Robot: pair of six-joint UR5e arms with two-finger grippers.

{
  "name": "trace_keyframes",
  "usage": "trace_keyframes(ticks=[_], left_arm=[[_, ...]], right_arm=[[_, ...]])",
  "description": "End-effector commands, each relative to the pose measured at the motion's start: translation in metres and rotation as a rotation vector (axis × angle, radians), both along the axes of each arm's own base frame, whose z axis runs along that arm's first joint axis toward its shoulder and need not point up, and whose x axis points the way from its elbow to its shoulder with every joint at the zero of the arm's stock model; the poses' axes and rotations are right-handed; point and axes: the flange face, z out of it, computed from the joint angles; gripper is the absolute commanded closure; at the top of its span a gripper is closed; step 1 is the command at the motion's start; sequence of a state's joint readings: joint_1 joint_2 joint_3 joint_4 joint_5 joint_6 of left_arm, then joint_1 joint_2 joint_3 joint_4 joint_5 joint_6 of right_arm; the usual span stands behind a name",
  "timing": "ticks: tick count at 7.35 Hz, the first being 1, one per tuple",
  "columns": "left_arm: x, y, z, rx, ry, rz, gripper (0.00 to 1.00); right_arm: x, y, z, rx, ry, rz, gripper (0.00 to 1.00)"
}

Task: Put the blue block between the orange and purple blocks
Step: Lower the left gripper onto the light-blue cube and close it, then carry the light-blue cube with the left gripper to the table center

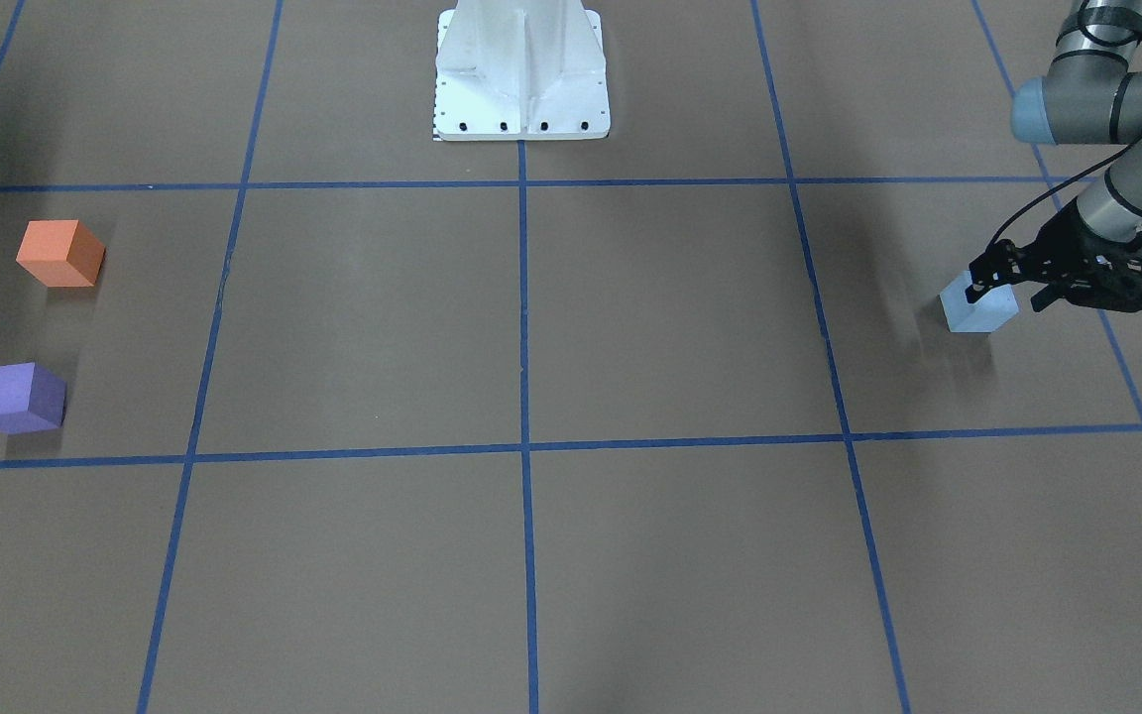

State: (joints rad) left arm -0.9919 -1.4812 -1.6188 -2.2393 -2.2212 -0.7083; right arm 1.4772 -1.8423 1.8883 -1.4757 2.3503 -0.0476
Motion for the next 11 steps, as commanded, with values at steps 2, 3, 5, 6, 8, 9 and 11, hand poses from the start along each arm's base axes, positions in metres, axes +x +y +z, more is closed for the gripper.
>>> trace_keyframes(ticks=[2, 3, 5, 6, 8, 9, 11], left_arm=[[0.040, 0.012, 0.004, -0.011, -0.073, -0.036, 0.00], [0.041, 0.012, 0.002, 0.003, -0.072, -0.028, 0.11], [0.041, 0.011, -0.004, 0.021, -0.065, -0.020, 1.00], [0.042, 0.010, -0.022, 0.047, -0.046, -0.019, 1.00], [0.057, -0.007, -0.084, 0.052, -0.037, -0.019, 1.00], [0.073, -0.027, -0.141, 0.029, -0.046, -0.028, 1.00], [0.144, -0.047, -0.258, -0.011, -0.061, 0.021, 1.00]], right_arm=[[0.000, 0.000, 0.000, 0.000, 0.000, 0.000, 0.00], [0.000, 0.000, 0.000, 0.000, 0.000, 0.000, 0.00], [0.000, 0.000, 0.000, 0.000, 0.000, 0.000, 0.00], [0.000, 0.000, 0.000, 0.000, 0.000, 0.000, 0.00], [0.000, 0.000, 0.000, 0.000, -0.001, 0.000, 0.00], [0.000, 0.000, 0.000, 0.000, -0.001, 0.000, 0.00], [0.000, 0.000, 0.000, -0.001, -0.001, 0.001, 0.00]])
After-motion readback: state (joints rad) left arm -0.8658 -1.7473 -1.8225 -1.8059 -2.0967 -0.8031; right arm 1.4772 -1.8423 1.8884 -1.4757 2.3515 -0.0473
